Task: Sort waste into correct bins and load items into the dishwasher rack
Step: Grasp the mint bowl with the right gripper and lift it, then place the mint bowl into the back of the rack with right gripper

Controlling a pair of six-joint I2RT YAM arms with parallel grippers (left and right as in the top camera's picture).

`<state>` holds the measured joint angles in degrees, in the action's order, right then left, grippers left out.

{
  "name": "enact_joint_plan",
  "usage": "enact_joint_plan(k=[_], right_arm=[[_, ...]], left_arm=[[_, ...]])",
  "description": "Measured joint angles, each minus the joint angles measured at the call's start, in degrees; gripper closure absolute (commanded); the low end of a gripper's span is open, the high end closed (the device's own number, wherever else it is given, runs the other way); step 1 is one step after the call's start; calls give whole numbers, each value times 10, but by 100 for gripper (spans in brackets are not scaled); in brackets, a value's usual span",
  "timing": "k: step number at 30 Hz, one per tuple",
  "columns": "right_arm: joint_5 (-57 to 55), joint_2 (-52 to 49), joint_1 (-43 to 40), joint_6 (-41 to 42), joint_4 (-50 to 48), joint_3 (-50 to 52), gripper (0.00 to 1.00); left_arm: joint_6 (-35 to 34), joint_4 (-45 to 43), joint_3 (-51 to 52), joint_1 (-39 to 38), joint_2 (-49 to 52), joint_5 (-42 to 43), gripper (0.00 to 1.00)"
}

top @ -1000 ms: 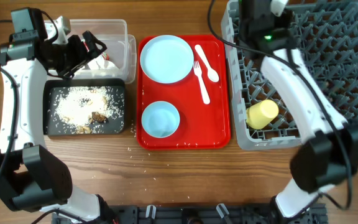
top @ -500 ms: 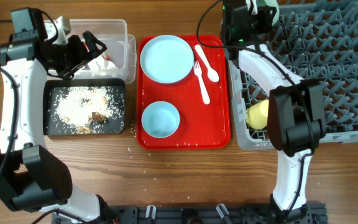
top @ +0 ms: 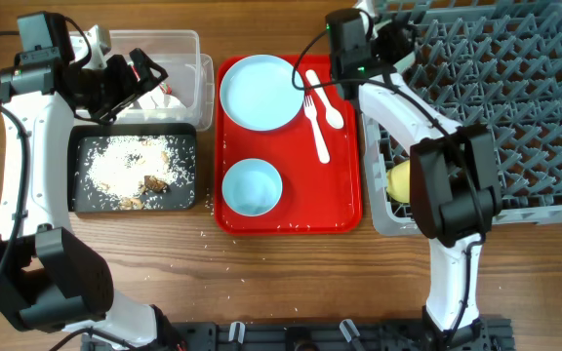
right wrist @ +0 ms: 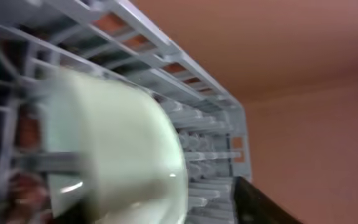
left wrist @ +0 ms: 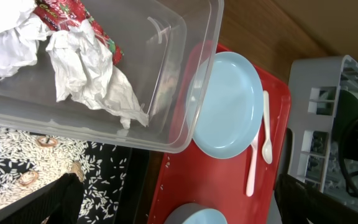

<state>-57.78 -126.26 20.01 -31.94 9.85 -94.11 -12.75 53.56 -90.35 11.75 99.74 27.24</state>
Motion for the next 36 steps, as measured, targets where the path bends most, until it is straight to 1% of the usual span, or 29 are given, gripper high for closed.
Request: enact_joint_plan(k=[3,5,7,8,9,10,11,12,13,14,15,17,18,19,21,22,23,25,26,30,32,34,35,36], right_arm=[[52,3,19,23,5,0,21],[92,24,27,46,9,0,19],[142,61,28,82,50,0,19],[166,79,28,106,75,0,16],[216,106,28,156,128,-1,0],[266,129,28,193,172,0,0],[370,152,28,250,235,-1,0],[466,161,28,290,277,-3,0],[609,163,28,347,300,0,3],[727,163,31,392,300,8,8],[789,163,38,430,299,18,10],[821,163,59,475,300,49,16],[821,160,87,512,305,85,19],[812,158,102,530,304,99,22],[752,156,146,595,295,150,31],[735,156,159,612,286,166,38],[719,154,175,636,280,184,53],[704,146,181,664,273,198,76],[697,142,180,673,274,202,96],[687,137,177,694,276,206,96],[683,144,162,678,316,197,95],[662,196,118,647,366,176,96],[646,235,95,634,382,166,96],[612,298,62,620,392,149,96]], left_arm=[[0,0,0,0,0,0,0],[0,0,0,0,0,0,0],[0,0,0,0,0,0,0],[0,0,0,0,0,0,0],[0,0,0,0,0,0,0],[0,0,0,0,0,0,0],[0,-1,0,0,0,0,0],[0,1,0,0,0,0,0],[0,0,0,0,0,0,0],[0,0,0,0,0,0,0],[0,0,0,0,0,0,0],[0,0,0,0,0,0,0],[0,0,0,0,0,0,0],[0,0,0,0,0,0,0],[0,0,0,0,0,0,0],[0,0,0,0,0,0,0],[0,0,0,0,0,0,0],[0,0,0,0,0,0,0],[0,0,0,0,0,0,0],[0,0,0,0,0,0,0],[0,0,0,0,0,0,0],[0,0,0,0,0,0,0],[0,0,0,0,0,0,0],[0,0,0,0,0,0,0]])
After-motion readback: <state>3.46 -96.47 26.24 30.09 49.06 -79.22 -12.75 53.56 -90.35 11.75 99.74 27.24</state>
